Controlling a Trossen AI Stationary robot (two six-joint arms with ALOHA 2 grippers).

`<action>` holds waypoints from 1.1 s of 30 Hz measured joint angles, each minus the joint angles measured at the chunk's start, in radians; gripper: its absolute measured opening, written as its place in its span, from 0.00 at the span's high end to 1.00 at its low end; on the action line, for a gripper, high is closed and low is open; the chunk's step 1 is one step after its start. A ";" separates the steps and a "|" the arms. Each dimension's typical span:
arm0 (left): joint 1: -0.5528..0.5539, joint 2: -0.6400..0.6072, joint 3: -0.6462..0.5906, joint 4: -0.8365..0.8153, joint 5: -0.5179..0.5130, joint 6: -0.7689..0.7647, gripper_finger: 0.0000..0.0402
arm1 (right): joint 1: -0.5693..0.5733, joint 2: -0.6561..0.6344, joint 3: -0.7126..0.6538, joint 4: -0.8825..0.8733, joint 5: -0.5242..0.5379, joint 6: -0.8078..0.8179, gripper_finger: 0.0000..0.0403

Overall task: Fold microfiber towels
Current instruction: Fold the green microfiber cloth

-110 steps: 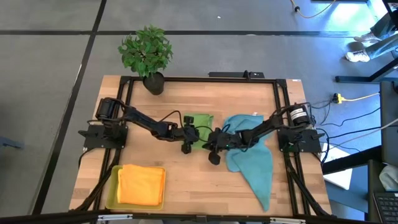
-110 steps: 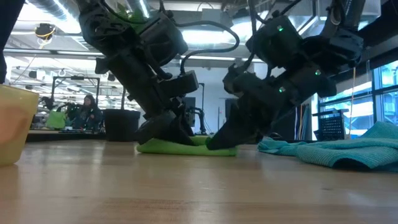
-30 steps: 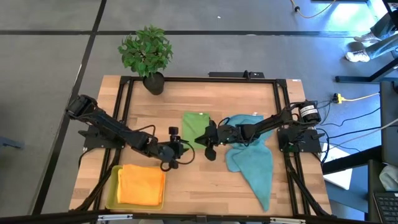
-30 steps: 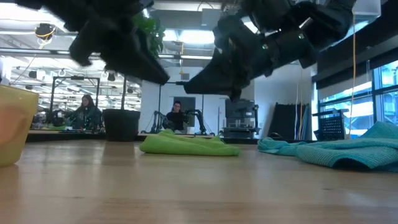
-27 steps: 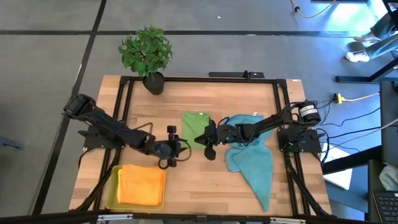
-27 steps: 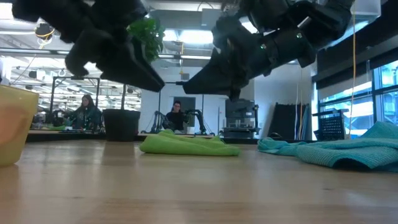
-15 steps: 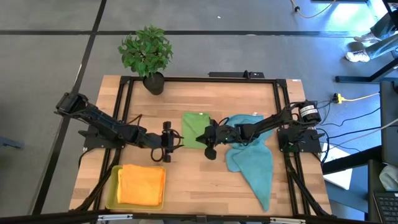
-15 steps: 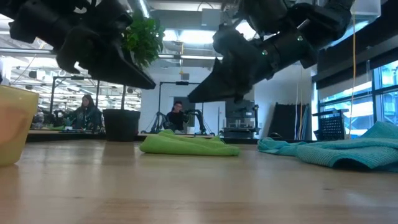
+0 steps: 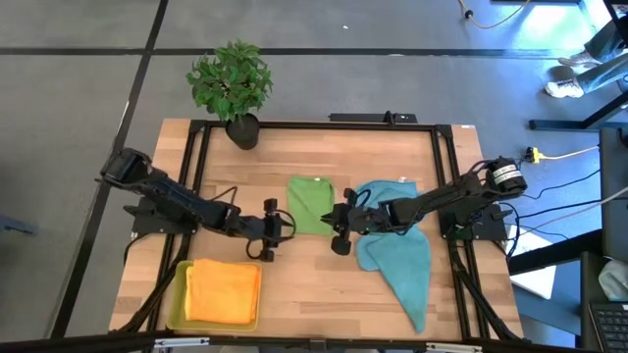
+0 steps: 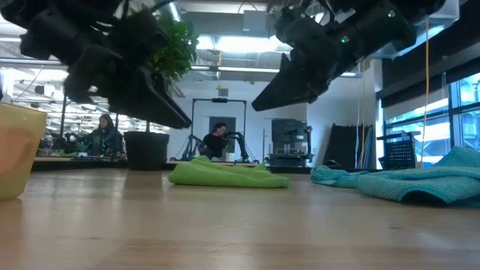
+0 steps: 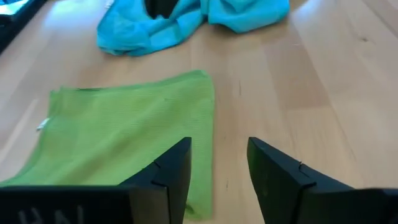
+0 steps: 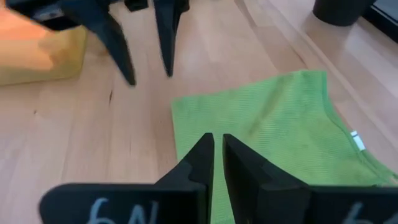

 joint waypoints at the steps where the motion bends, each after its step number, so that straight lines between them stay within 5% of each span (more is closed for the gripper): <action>1: 0.000 0.023 0.015 0.000 0.001 0.002 0.63 | 0.000 0.000 0.000 -0.003 0.002 -0.003 0.91; 8: 0.006 0.109 0.077 -0.089 0.030 0.028 0.63 | -0.008 0.006 0.000 -0.011 0.003 -0.022 0.91; 31: 0.012 0.109 0.079 -0.078 0.014 0.054 0.63 | -0.040 0.086 0.000 0.111 0.006 -0.023 0.91; 33: 0.014 0.109 0.079 -0.074 0.014 0.048 0.63 | -0.043 0.105 0.000 0.134 0.064 -0.005 0.91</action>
